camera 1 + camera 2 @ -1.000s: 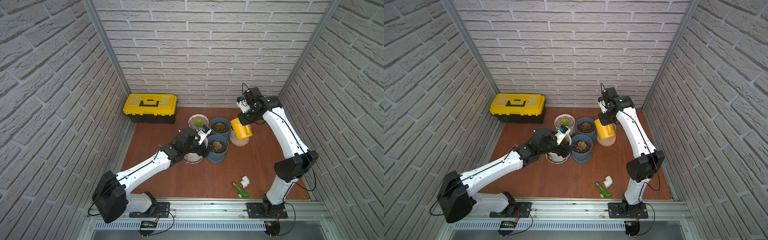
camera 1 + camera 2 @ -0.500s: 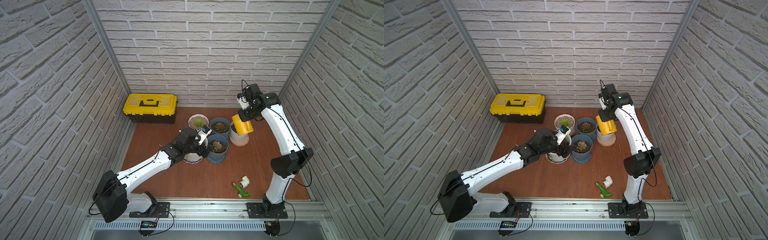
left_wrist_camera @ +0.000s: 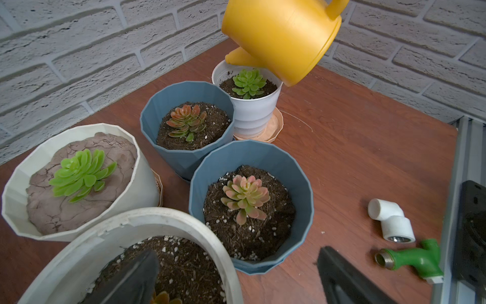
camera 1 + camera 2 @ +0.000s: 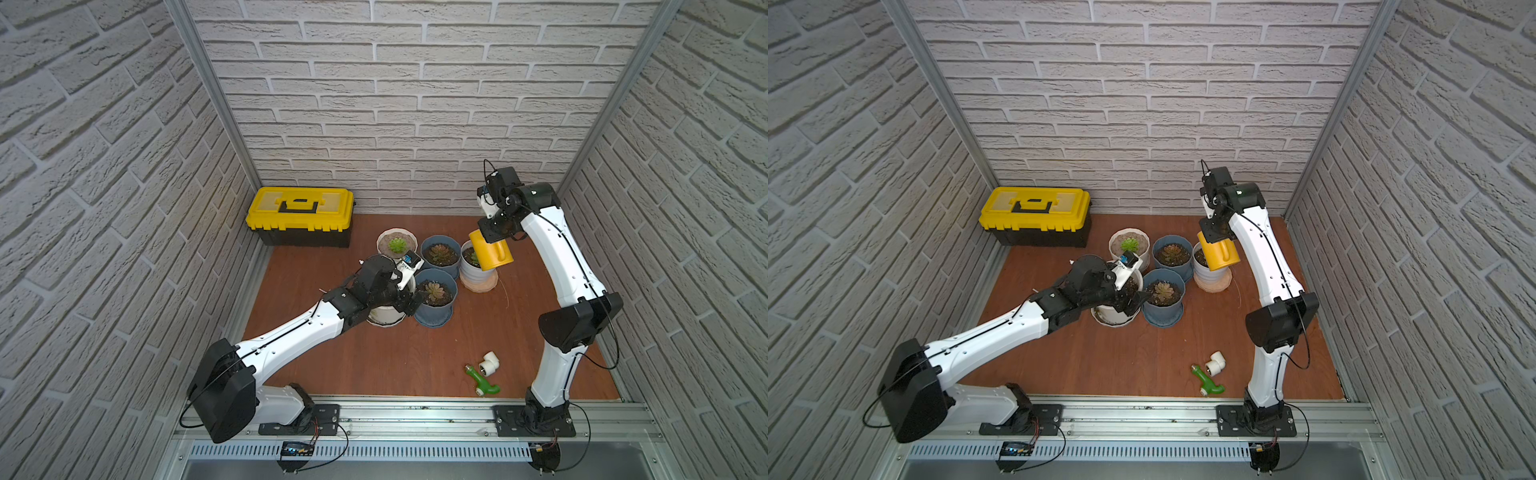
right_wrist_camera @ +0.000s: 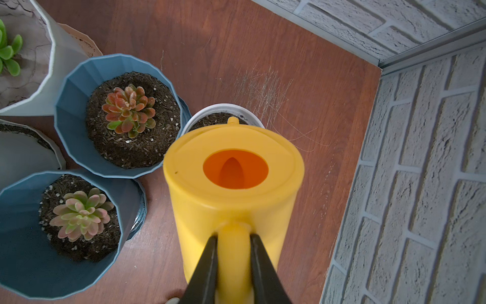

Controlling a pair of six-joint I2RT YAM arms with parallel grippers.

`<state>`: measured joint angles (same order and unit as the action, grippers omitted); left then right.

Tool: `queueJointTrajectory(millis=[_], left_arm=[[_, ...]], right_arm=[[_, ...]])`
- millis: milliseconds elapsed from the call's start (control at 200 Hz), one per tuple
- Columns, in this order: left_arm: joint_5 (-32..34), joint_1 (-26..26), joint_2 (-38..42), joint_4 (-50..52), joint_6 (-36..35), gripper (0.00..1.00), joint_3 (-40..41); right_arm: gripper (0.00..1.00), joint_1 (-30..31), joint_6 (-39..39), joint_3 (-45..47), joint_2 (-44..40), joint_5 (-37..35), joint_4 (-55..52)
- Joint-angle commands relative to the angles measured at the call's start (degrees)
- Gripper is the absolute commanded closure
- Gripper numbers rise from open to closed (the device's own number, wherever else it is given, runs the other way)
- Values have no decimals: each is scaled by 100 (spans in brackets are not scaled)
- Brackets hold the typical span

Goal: Water the succulent around the soil edge
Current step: Water the soil of the potted plant with water.

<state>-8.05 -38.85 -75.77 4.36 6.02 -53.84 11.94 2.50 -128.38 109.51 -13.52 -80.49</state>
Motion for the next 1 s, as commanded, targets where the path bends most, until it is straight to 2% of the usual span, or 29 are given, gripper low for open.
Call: queueJointTrajectory(millis=[0, 350, 995], left_arm=[[20, -17, -33, -165, -66, 1, -33], [-3, -19, -60, -181, -57, 2, -40], [-71, -18, 14, -190, -26, 2, -37]], right_arm=[[97, -73, 91, -153, 13, -159, -2], [97, -204, 100, -39, -87, -238, -50], [97, -290, 49, 694, -697, -289, 110]])
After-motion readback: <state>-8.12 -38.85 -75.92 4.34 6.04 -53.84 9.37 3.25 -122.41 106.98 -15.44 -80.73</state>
